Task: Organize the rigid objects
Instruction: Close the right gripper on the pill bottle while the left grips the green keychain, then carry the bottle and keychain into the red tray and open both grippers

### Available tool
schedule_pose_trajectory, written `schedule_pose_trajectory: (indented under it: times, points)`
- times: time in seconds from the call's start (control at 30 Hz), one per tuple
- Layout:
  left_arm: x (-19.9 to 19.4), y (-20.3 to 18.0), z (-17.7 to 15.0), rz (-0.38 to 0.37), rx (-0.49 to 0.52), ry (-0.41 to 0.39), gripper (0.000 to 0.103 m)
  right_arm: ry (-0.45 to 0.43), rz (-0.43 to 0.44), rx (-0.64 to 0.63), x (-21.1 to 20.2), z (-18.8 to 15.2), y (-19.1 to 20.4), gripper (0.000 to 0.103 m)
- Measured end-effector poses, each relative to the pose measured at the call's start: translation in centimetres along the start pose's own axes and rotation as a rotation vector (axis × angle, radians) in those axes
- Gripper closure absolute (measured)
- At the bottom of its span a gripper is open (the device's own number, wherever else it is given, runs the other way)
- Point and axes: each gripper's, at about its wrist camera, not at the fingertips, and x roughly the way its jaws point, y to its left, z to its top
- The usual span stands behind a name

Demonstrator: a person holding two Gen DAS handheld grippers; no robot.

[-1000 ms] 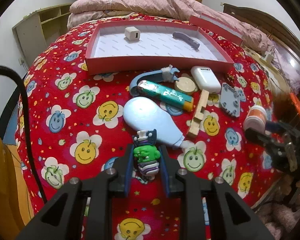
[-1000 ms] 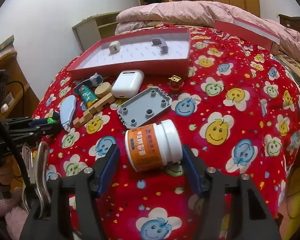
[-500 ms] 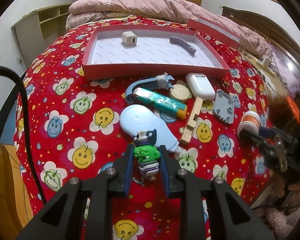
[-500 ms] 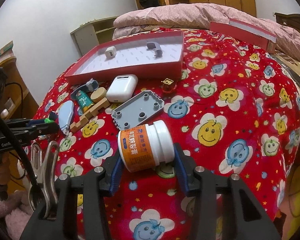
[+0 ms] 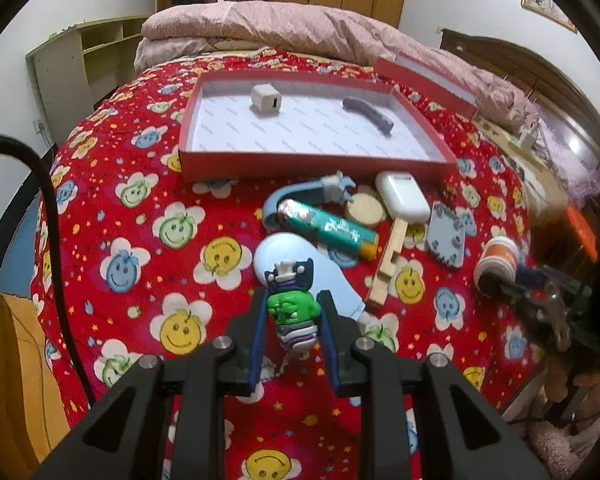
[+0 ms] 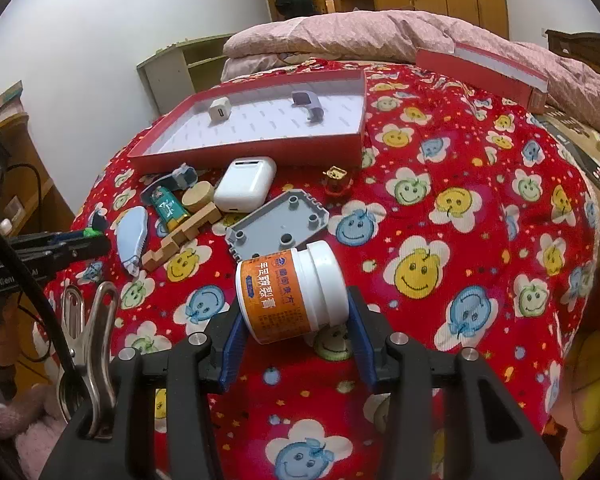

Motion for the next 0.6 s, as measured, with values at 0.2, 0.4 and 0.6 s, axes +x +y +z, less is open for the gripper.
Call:
schedule_pose_trajectory:
  times: [0.2, 0.4, 0.6]
  points:
    - [-0.5, 0.4, 0.8, -0.017, -0.009, -0.027, 0.078, -0.004, -0.011, -0.010, -0.3, 0.8, 0.3, 0.057]
    - [-0.6, 0.1, 1.9, -0.014, -0.001, -0.049, 0.078, -0.006, -0.006, -0.016, -0.4, 1.5, 0.5, 0.057]
    - [-0.8, -0.4, 3.5, -0.017, 0.013, -0.077, 0.078, -0.011, -0.030, -0.048, -0.5, 3.1, 1.1, 0.057]
